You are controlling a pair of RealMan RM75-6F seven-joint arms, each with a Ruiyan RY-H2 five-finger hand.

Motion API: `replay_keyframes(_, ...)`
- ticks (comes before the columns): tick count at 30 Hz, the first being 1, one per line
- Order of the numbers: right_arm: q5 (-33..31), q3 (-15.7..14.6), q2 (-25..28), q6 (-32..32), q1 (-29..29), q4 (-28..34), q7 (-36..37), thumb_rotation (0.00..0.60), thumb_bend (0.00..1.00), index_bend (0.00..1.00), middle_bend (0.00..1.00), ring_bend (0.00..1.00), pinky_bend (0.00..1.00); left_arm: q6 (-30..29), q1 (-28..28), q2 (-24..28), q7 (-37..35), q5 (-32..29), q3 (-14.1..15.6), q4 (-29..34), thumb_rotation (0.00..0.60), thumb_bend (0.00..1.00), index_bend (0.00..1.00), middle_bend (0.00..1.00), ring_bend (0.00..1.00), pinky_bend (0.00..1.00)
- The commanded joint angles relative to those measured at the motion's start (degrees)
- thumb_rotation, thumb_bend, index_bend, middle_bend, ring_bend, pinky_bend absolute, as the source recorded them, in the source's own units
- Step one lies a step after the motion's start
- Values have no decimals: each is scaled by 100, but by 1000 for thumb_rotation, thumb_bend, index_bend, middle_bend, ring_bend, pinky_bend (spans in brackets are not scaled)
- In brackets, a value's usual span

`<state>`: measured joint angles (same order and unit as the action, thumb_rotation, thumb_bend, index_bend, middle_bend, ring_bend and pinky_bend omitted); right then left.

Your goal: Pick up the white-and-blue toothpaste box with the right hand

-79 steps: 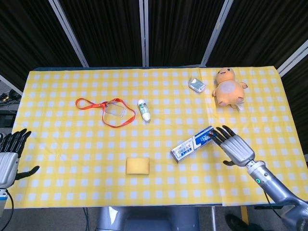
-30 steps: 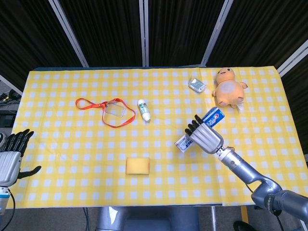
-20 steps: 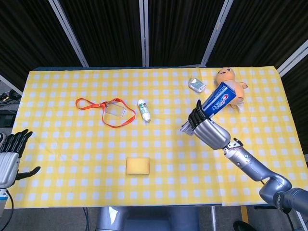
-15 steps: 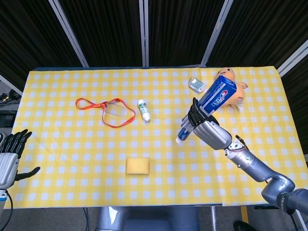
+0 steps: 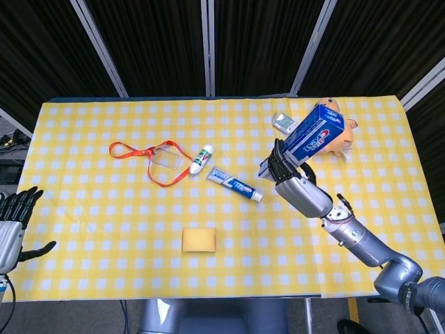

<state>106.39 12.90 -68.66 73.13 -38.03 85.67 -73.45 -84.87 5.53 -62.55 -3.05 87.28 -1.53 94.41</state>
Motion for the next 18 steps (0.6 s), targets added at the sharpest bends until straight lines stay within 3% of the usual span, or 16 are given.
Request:
replay_keyframes(1,-1053,109,-70,-318,216,69,831,600,341,339,322,239,144,7,5,-2,3,4,2,-6,600,0,0,0,0,0)
replay_keyframes(5,-2248,90,-170,-845,432,196,1883,600,342,347,322,239,144,24,12,-22,49,7,7,-4,600,0,0,0,0,0)
replay_keyframes(9,-3038,-78,-448,-1328,529,138,2460,600,341,348,322,239,144,101,39,-78,184,-43,7,-6,600,0,0,0,0,0)
replay_keyframes(15,-3298,-284,-734,-1570,481,26,2759,600,333,331,312,239,144,163,57,-131,293,-123,-5,-8,600,0,0,0,0,0)
replay_keyframes(18,-3336,-395,-763,-1716,456,96,2958,600,239,282,271,221,144,186,65,-142,306,-154,-12,-19,600,0,0,0,0,0)
